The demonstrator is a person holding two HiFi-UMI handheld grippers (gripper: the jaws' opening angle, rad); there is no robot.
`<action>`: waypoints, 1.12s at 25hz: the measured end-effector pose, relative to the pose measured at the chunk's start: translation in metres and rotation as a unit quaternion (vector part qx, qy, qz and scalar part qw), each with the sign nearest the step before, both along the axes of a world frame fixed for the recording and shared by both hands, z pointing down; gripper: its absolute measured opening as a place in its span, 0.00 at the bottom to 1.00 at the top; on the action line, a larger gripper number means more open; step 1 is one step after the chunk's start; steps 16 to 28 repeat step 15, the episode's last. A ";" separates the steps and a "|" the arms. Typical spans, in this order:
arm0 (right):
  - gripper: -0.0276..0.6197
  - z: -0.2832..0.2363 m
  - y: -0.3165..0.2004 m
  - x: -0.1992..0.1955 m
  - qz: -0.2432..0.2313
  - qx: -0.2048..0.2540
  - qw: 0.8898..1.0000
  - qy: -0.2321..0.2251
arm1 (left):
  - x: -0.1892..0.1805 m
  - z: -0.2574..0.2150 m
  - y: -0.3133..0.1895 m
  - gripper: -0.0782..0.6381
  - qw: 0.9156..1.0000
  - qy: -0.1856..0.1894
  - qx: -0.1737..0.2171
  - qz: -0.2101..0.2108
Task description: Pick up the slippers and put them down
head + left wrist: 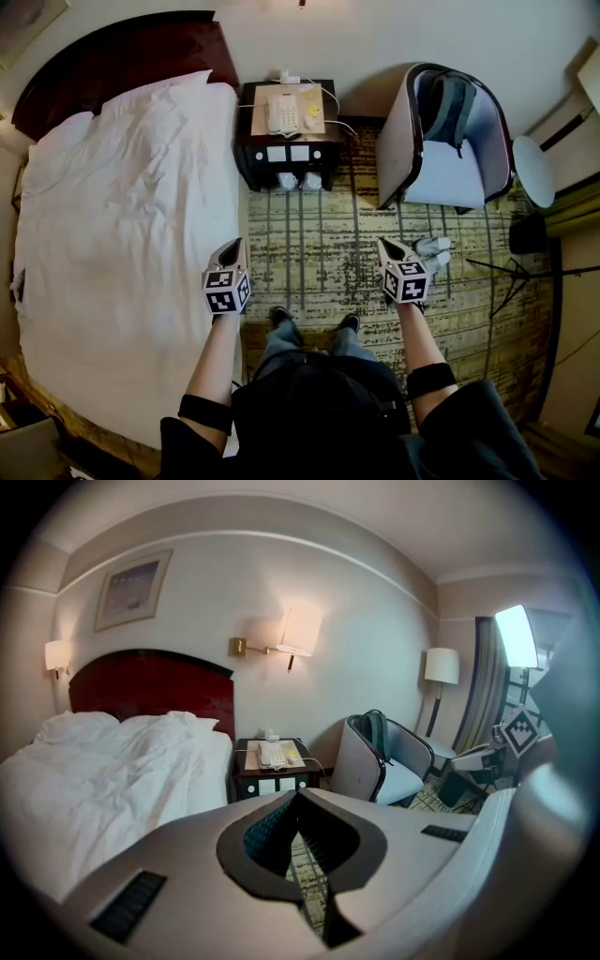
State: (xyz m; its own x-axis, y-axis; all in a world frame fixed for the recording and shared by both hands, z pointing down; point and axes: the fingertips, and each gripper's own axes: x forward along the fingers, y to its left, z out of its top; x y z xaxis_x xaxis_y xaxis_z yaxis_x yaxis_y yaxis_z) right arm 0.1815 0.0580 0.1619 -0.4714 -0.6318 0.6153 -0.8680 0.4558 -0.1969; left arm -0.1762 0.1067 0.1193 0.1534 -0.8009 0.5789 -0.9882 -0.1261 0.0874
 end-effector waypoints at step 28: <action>0.05 -0.003 -0.001 0.003 0.001 0.001 1.000 -0.003 | 0.006 0.003 0.000 0.11 1.000 -0.007 -0.005 0.007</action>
